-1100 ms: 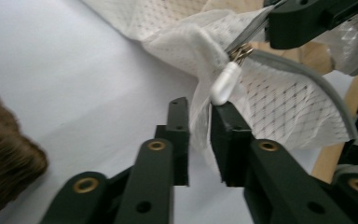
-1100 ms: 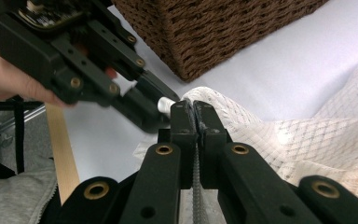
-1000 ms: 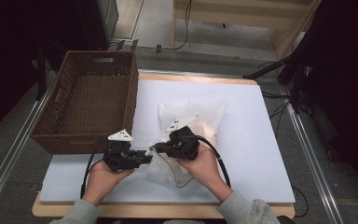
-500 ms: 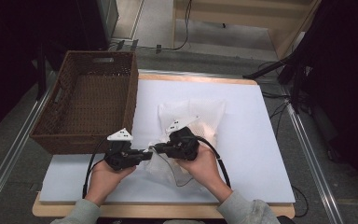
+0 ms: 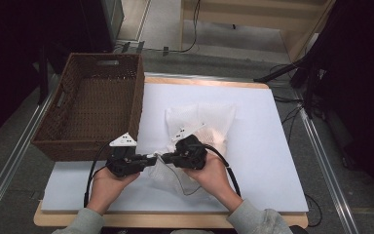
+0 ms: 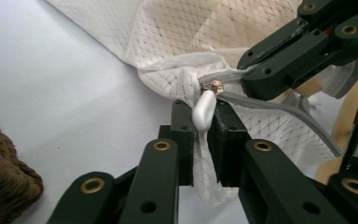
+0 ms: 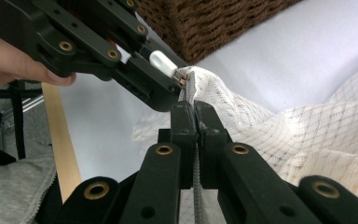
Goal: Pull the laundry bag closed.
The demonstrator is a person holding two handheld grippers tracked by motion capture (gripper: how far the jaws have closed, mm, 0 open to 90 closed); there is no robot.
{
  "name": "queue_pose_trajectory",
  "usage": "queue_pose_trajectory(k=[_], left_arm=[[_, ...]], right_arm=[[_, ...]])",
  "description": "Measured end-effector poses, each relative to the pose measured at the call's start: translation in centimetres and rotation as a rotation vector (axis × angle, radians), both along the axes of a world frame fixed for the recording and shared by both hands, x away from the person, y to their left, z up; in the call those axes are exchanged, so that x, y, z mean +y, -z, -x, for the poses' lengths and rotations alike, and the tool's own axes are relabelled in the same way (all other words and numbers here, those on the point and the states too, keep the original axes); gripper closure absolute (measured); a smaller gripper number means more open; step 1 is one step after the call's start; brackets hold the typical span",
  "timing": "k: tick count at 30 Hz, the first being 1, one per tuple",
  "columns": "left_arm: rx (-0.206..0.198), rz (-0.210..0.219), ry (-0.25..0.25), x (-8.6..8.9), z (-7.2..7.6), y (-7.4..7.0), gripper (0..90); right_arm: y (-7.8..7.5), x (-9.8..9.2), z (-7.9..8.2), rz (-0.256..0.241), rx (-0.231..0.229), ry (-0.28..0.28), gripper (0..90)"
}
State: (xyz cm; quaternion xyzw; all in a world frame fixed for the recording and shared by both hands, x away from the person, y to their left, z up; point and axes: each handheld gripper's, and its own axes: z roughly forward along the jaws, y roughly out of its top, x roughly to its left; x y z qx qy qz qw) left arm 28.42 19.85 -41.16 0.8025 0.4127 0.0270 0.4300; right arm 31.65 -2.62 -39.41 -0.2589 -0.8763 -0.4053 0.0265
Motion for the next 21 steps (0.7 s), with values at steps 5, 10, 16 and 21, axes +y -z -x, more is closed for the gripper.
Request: queue_pose_trajectory(k=[5,10,16,21], left_arm=[[0.012,-0.007,0.009,-0.3,-0.1,0.4,69.5],[0.024,-0.013,0.008,-0.6,-0.2,1.1,60.2],[0.023,0.005,0.010,-0.6,-0.3,1.2,75.3],[0.046,0.037,-0.005,0.0,-0.4,1.0,88.0]], right_arm=[[-0.1,-0.2,-0.1,-0.010,-0.002,0.014,88.6],[-0.5,-0.3,-0.1,-0.025,-0.011,0.018,88.5],[-0.8,-0.4,0.0,-0.036,-0.009,0.018,88.5],[-0.5,-0.5,-0.2,-0.031,-0.010,0.022,88.2]])
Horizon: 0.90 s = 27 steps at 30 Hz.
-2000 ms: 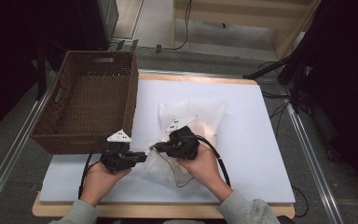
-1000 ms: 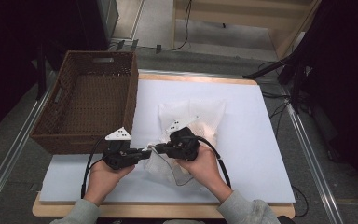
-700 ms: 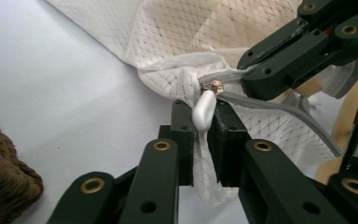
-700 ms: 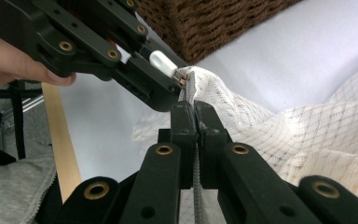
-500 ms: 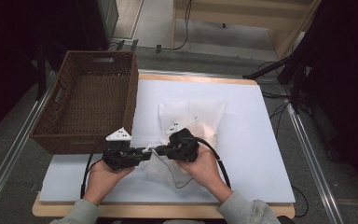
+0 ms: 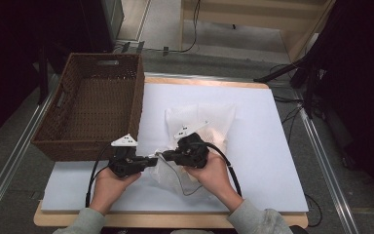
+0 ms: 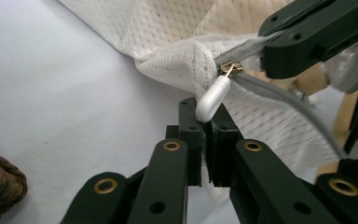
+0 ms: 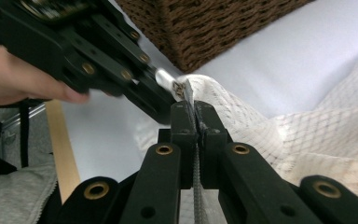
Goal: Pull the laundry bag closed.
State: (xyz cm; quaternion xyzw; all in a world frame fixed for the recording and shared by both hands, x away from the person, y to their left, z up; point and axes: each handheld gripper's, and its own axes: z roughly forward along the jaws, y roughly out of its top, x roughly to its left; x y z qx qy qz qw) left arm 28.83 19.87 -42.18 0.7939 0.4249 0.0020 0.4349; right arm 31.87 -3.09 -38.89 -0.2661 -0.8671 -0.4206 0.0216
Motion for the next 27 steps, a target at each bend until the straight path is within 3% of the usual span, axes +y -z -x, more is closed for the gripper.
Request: queue_pose_trajectory(k=[2,4,8,9,12,15,24,27], left_arm=[[-0.002,0.007,-0.012,0.2,0.1,-0.3,89.0],[-0.013,-0.033,-0.004,-0.2,0.3,-0.4,89.5],[-0.018,-0.056,0.004,-0.5,0.4,-0.5,89.7],[-0.018,-0.080,0.007,-0.7,0.5,-0.5,89.7],[-0.022,-0.092,0.017,-0.9,0.7,-0.6,89.7],[-0.031,-0.116,0.027,-1.3,0.9,-0.7,89.7],[-0.022,-0.134,0.026,-1.1,1.2,-0.7,89.7],[-0.031,-0.132,0.036,-1.1,1.3,-0.7,89.7]], right_arm=[[0.1,-0.1,-0.2,0.000,0.011,0.005,87.1],[0.2,-0.1,-0.3,0.000,0.023,0.003,82.5],[-0.3,-0.1,-0.1,-0.009,0.000,-0.004,75.7],[-1.1,-0.1,0.1,-0.022,-0.032,-0.003,74.9],[-2.1,-0.1,0.3,-0.040,-0.044,-0.004,76.9],[-2.3,0.4,0.3,-0.029,-0.030,-0.017,85.4],[-4.1,0.9,0.0,-0.049,-0.015,-0.050,78.3],[-4.4,1.4,-0.3,-0.038,-0.014,-0.060,85.3]])
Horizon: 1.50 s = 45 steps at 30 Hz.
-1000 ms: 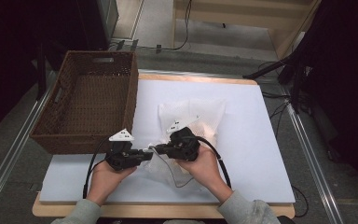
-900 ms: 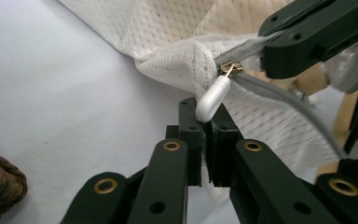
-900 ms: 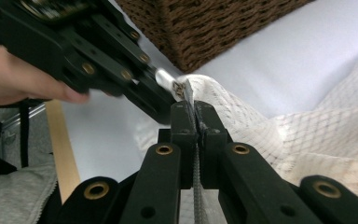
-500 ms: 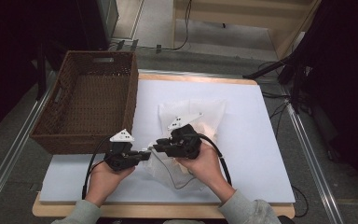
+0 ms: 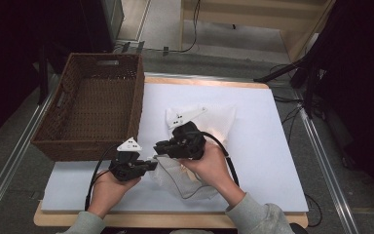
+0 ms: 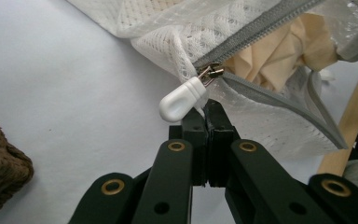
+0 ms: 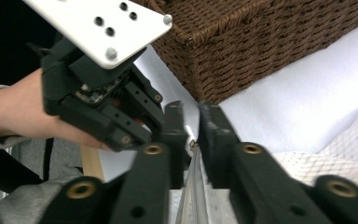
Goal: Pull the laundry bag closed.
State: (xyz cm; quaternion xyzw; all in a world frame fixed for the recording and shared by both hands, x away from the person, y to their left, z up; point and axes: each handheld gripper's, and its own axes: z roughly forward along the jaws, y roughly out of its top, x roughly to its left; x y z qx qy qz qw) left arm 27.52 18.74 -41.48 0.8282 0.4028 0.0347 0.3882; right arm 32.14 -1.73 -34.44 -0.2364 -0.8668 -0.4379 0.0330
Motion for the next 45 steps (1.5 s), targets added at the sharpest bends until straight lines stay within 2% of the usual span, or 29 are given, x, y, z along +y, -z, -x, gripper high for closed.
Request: queue_pose_trajectory(k=[2,6,9,13,18,21,29,31,37,43,45], left_arm=[[-0.001,0.001,0.005,0.0,0.1,0.0,89.7],[0.001,-0.005,0.012,0.1,0.1,0.0,89.7],[-0.001,0.003,0.011,0.1,0.1,0.0,89.6],[-0.005,0.020,-0.001,0.5,0.1,-0.2,89.6],[-0.007,0.013,-0.013,0.6,0.1,-0.1,89.4],[-0.010,0.026,-0.036,0.7,0.1,-0.2,89.3],[-0.019,0.001,-0.005,0.3,0.3,-0.1,89.4],[-0.030,0.007,0.013,0.1,0.3,-0.2,89.4],[-0.043,-0.004,0.029,-0.1,0.5,-0.2,89.4],[-0.035,-0.009,-0.004,0.2,0.2,-0.1,89.2],[-0.035,-0.010,-0.008,0.2,0.2,-0.1,89.2]], right_arm=[[0.5,0.7,-0.4,0.025,0.013,-0.010,90.0],[1.4,1.8,-1.2,0.053,0.036,-0.023,90.0],[1.5,2.2,-1.7,0.056,0.033,-0.023,90.0],[2.8,2.8,-2.1,0.105,0.052,-0.027,90.0],[3.7,2.2,-1.8,0.082,0.071,-0.032,90.0],[4.0,1.7,-1.7,0.070,0.085,-0.035,90.0],[4.4,1.3,-1.7,0.062,0.088,-0.017,90.0],[4.2,1.1,-2.2,0.048,0.091,0.014,90.0],[4.8,2.0,-2.3,0.072,0.106,-0.003,90.0],[4.4,1.5,-2.1,0.006,0.133,-0.045,90.0],[4.3,1.5,-2.0,0.000,0.139,-0.055,90.0]])
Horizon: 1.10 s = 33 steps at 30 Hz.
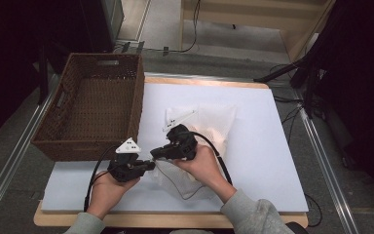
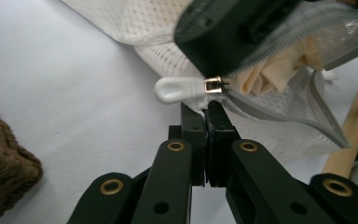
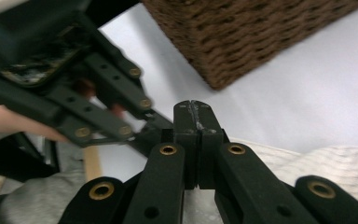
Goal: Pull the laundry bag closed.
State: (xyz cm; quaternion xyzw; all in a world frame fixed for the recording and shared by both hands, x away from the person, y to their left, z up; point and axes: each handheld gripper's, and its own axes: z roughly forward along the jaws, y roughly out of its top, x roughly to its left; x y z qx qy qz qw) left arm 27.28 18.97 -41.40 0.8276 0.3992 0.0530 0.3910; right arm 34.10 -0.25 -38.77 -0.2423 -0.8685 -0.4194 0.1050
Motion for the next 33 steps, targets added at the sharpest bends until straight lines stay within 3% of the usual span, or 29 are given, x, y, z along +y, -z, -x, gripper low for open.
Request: queue_pose_trajectory(k=[6,11,16,21,25,33], left_arm=[[-0.003,0.001,0.034,-0.3,0.2,-0.1,89.3],[-0.003,-0.025,0.049,-0.6,0.2,0.0,89.3],[-0.003,-0.026,0.048,-0.6,0.2,0.0,89.3],[-0.024,-0.014,0.032,-0.4,0.3,-0.2,89.3],[-0.018,-0.021,0.031,-0.3,0.2,-0.2,89.3],[0.011,-0.024,0.010,-0.2,-0.1,0.0,89.2]], right_arm=[[0.0,-0.2,-0.4,0.024,-0.023,0.042,90.0],[-0.4,-0.1,-0.8,0.030,-0.036,0.057,90.0],[-0.9,0.7,-1.0,0.048,-0.040,0.043,90.0],[0.2,1.5,-1.3,0.091,-0.017,0.023,90.0],[0.7,1.3,-1.1,0.044,0.037,-0.004,90.0],[0.4,0.0,-0.2,-0.014,0.037,-0.018,90.0]])
